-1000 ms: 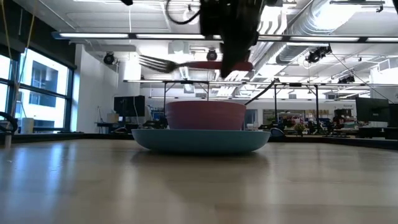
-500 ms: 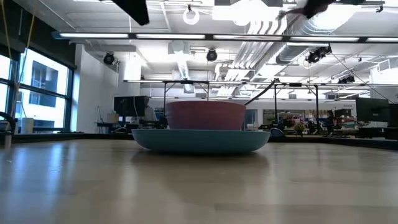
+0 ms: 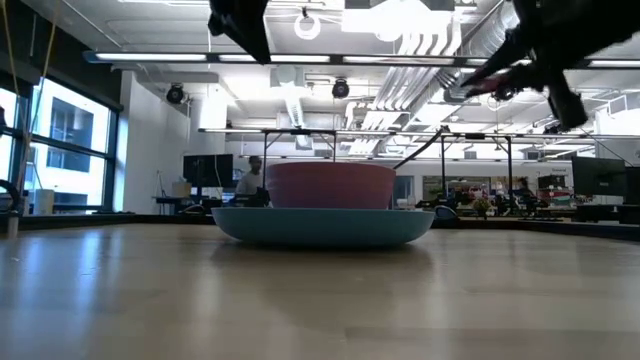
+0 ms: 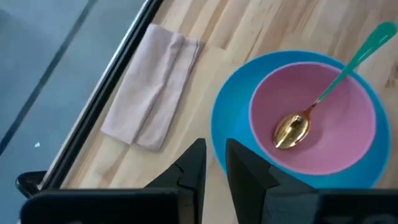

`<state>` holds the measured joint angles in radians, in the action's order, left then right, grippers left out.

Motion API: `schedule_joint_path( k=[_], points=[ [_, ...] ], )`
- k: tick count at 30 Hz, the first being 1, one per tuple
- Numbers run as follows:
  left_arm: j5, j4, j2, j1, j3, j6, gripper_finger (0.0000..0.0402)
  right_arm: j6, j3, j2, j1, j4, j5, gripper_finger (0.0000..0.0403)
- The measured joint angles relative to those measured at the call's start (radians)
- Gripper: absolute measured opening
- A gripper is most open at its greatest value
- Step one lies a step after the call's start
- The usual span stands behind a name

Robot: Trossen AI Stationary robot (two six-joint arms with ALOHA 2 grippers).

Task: Set table place
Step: Put the fork on the right of the plate

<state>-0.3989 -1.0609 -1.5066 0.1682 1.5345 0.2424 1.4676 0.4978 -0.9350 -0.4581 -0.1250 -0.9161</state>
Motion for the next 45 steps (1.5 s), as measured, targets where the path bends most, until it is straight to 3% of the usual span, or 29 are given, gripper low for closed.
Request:
schedule_joint_path(
  k=[6, 10, 20, 25, 28, 32, 40, 45],
  points=[
    [0.125, 0.027, 0.0, 0.119, 0.0, -0.092, 0.0051, 0.005, -0.19, -0.117, -0.033, 0.464, -0.065, 0.0],
    [0.174, 0.044, 0.0, 0.175, 0.0, -0.133, 0.0051, 0.091, -0.211, -0.222, -0.073, 0.571, -0.033, 0.0],
    [0.221, 0.04, 0.0, 0.254, 0.0, -0.16, 0.0051, 0.486, -0.139, -0.573, -0.183, 0.572, 0.01, 0.0],
    [0.235, 0.039, 0.0, 0.264, 0.0, -0.168, 0.0051, 0.619, -0.133, -0.683, -0.206, 0.597, 0.006, 0.0],
    [0.235, 0.039, 0.0, 0.264, 0.0, -0.167, 0.0051, 0.657, -0.131, -0.71, -0.2, 0.599, 0.03, 0.0],
    [0.235, 0.037, 0.0, 0.264, 0.0, -0.167, 0.0051, 0.69, -0.122, -0.711, -0.154, 0.559, 0.191, 0.0],
    [0.275, 0.032, 0.0, 0.264, 0.0, -0.156, 0.0051, 0.577, -0.119, -0.707, -0.041, 0.569, 0.412, 0.0],
    [0.278, 0.013, 0.0, 0.264, 0.0, -0.156, 0.0051, 0.577, -0.118, -0.666, -0.01, 0.472, 0.42, 0.0]
  ],
)
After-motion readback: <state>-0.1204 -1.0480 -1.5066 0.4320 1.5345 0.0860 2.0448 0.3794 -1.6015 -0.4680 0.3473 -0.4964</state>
